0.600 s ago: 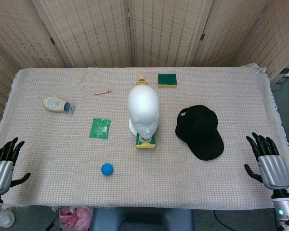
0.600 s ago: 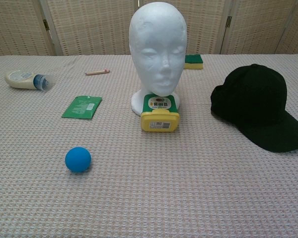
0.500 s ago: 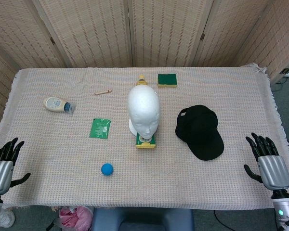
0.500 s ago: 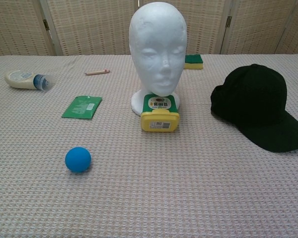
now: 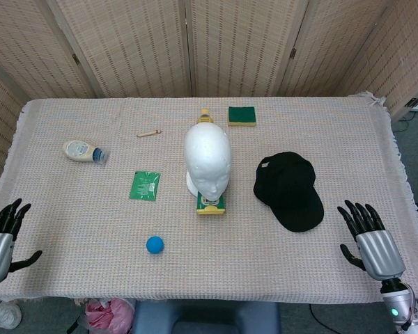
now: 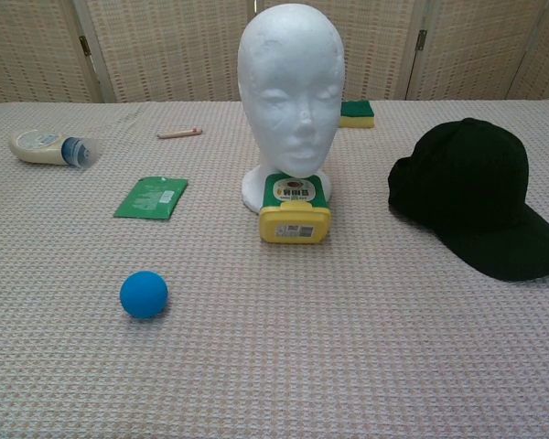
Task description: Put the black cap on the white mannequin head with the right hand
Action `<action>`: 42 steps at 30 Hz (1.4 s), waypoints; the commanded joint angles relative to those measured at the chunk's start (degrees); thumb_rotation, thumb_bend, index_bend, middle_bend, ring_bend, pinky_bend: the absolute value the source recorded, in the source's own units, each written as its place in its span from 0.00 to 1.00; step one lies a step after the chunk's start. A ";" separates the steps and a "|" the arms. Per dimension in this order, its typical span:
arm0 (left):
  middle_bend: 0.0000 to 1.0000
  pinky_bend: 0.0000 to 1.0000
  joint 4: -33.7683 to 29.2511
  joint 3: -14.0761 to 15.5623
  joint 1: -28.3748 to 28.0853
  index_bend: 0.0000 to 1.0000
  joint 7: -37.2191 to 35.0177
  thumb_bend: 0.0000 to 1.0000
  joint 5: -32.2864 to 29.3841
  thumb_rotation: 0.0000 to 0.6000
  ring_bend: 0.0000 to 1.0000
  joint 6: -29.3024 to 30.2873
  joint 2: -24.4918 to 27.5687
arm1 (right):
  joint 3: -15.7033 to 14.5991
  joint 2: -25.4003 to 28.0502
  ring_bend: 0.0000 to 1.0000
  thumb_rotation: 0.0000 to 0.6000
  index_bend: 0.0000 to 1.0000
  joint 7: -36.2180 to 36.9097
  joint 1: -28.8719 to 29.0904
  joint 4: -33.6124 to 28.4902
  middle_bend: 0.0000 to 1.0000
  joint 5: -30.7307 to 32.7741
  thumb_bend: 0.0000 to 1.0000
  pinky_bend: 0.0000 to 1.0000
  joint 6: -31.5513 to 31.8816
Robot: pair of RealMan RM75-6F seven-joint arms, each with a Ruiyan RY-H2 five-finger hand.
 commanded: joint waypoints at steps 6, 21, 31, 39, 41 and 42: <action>0.00 0.17 -0.40 -0.07 0.41 0.00 -0.02 0.18 0.14 1.00 0.00 0.76 0.30 | -1.31 -13.64 0.00 1.00 0.00 0.92 0.58 28.81 0.02 -10.80 0.28 0.00 11.20; 0.00 0.17 -1.07 -0.14 1.03 0.00 -0.57 0.18 -0.04 1.00 0.00 1.42 0.83 | -4.18 -30.54 0.00 1.00 0.02 11.44 2.08 59.86 0.13 -10.94 0.28 0.07 11.98; 0.00 0.17 -1.05 -0.20 1.43 0.00 -1.53 0.18 0.08 1.00 0.00 1.96 1.31 | -3.32 -36.88 0.01 1.00 0.08 13.90 4.44 71.05 0.20 -8.34 0.28 0.12 11.50; 0.00 0.17 -1.34 -0.14 1.35 0.00 -0.77 0.18 -0.41 1.00 0.00 1.26 1.22 | -3.42 -39.41 0.01 1.00 0.10 15.19 6.66 74.30 0.21 -6.76 0.28 0.14 8.12; 0.00 0.17 -1.37 -0.15 1.36 0.00 -0.73 0.18 -0.57 1.00 0.00 1.15 1.29 | -3.44 -39.92 0.02 1.00 0.09 15.45 6.97 74.75 0.21 -6.41 0.29 0.14 7.25; 0.00 0.17 -1.34 -0.15 1.38 0.00 -0.69 0.18 -0.66 1.00 0.00 1.10 1.34 | -3.47 -40.26 0.02 1.00 0.09 15.55 7.15 75.05 0.21 -6.21 0.29 0.14 6.72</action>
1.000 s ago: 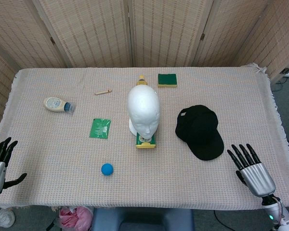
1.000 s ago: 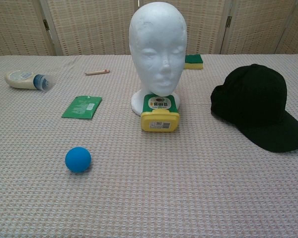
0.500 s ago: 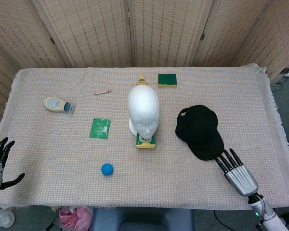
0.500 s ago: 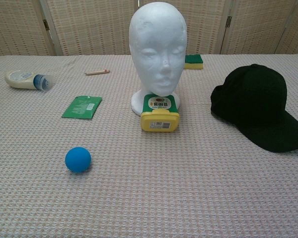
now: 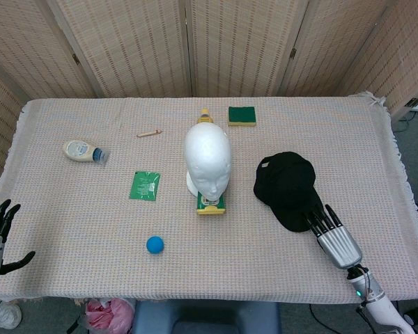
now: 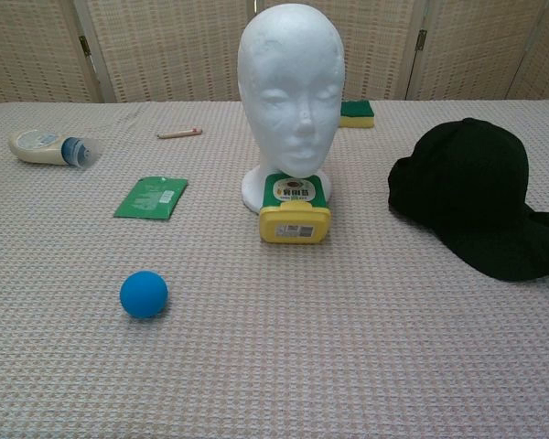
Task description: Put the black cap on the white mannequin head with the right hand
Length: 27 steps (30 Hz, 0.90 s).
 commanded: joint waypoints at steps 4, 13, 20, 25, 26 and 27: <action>0.00 0.17 0.00 0.01 0.10 0.00 -0.18 0.18 -0.29 1.00 0.00 -0.22 0.27 | -0.11 -1.82 0.03 1.00 0.10 0.31 1.09 1.49 0.22 1.14 0.29 0.15 -2.31; 0.00 0.17 0.26 0.27 0.44 0.00 0.10 0.18 -0.09 1.00 0.00 -0.02 0.60 | 0.51 -3.68 0.05 1.00 0.13 0.13 2.62 2.80 0.25 3.07 0.32 0.17 -5.30; 0.00 0.17 0.72 0.12 0.85 0.00 0.96 0.18 -0.55 1.00 0.00 0.48 0.67 | 0.73 -5.03 0.05 1.00 0.14 -0.02 3.71 3.48 0.26 4.07 0.34 0.18 -6.82; 0.00 0.17 0.99 0.08 1.03 0.00 1.02 0.18 -0.81 1.00 0.00 0.52 0.84 | 1.08 -5.92 0.06 1.00 0.17 -0.11 4.39 3.73 0.28 4.84 0.37 0.19 -6.99; 0.00 0.17 1.03 0.09 1.10 0.00 0.98 0.18 -0.80 1.00 0.00 0.60 0.89 | 1.16 -6.13 0.07 1.00 0.18 -0.02 4.51 3.77 0.29 4.99 0.37 0.20 -6.65; 0.00 0.17 1.07 0.08 1.16 0.00 0.94 0.18 -0.81 1.00 0.00 0.67 0.93 | 1.20 -6.30 0.08 1.00 0.20 0.11 4.61 3.80 0.30 5.08 0.38 0.21 -6.25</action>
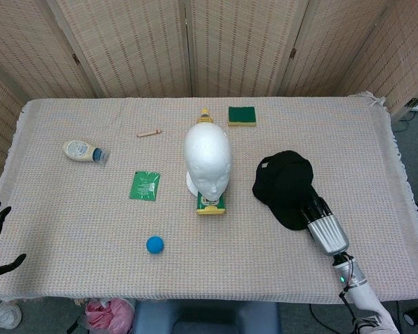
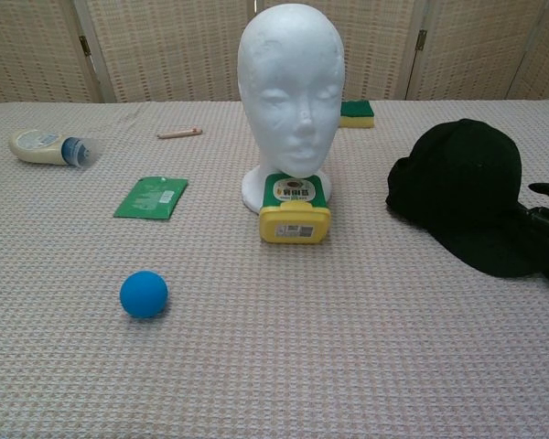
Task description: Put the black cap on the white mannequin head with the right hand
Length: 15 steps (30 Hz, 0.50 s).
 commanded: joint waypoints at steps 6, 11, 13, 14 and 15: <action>0.00 0.17 0.48 -0.18 0.37 0.00 -0.46 0.18 -0.44 1.00 0.00 0.25 0.41 | 0.41 -1.22 0.23 1.00 0.36 0.08 1.03 0.83 0.43 0.84 0.45 0.34 2.09; 0.00 0.17 0.86 -0.30 0.71 0.00 -0.84 0.18 -0.68 1.00 0.00 0.58 0.69 | 0.88 -1.98 0.40 1.00 0.59 -0.54 2.28 1.27 0.58 1.52 0.51 0.56 3.17; 0.00 0.17 0.98 -0.35 0.81 0.00 -0.96 0.18 -0.75 1.00 0.00 0.70 0.76 | 1.14 -2.10 0.49 1.00 0.68 -0.67 2.78 1.42 0.66 1.82 0.55 0.68 3.96; 0.00 0.17 1.05 -0.37 0.88 0.00 -1.06 0.18 -0.73 1.00 0.00 0.80 0.81 | 1.44 -2.14 0.53 1.00 0.73 -0.73 3.11 1.51 0.69 2.16 0.57 0.74 4.46; 0.00 0.17 1.08 -0.37 0.95 0.00 -1.15 0.18 -0.68 1.00 0.00 0.90 0.85 | 1.71 -2.15 0.55 1.00 0.75 -0.83 3.38 1.59 0.71 2.45 0.59 0.76 4.71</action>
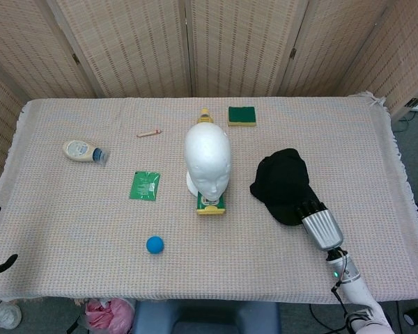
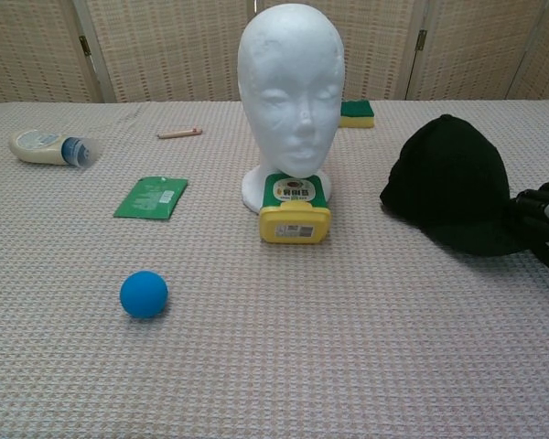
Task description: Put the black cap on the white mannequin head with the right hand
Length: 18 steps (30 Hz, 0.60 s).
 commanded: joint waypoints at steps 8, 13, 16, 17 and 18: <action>0.00 0.17 0.17 0.13 0.63 0.00 -0.43 0.18 0.66 1.00 0.00 0.99 0.24 | 2.49 1.69 0.76 1.00 0.88 -2.83 3.52 1.00 0.79 2.61 0.73 0.99 6.73; 0.00 0.17 0.07 0.16 0.89 0.00 -0.35 0.18 0.70 1.00 0.00 1.26 0.26 | 2.94 3.86 0.79 1.00 0.94 -6.19 5.77 1.26 0.82 3.08 0.74 1.00 10.50; 0.00 0.17 -0.02 0.17 1.11 0.00 -0.19 0.18 0.78 1.00 0.00 1.58 0.25 | 2.97 5.69 0.81 1.00 0.99 -9.47 7.22 1.43 0.85 3.17 0.75 1.00 11.88; 0.00 0.17 -0.05 0.18 1.16 0.00 -0.13 0.18 0.80 1.00 0.00 1.65 0.24 | 3.00 6.21 0.81 1.00 1.00 -10.57 7.58 1.45 0.86 3.22 0.75 1.00 12.16; 0.00 0.17 -0.06 0.18 1.20 0.00 -0.06 0.18 0.81 1.00 0.00 1.69 0.22 | 2.96 6.79 0.81 1.00 1.00 -11.51 7.97 1.41 0.86 3.21 0.75 1.00 12.46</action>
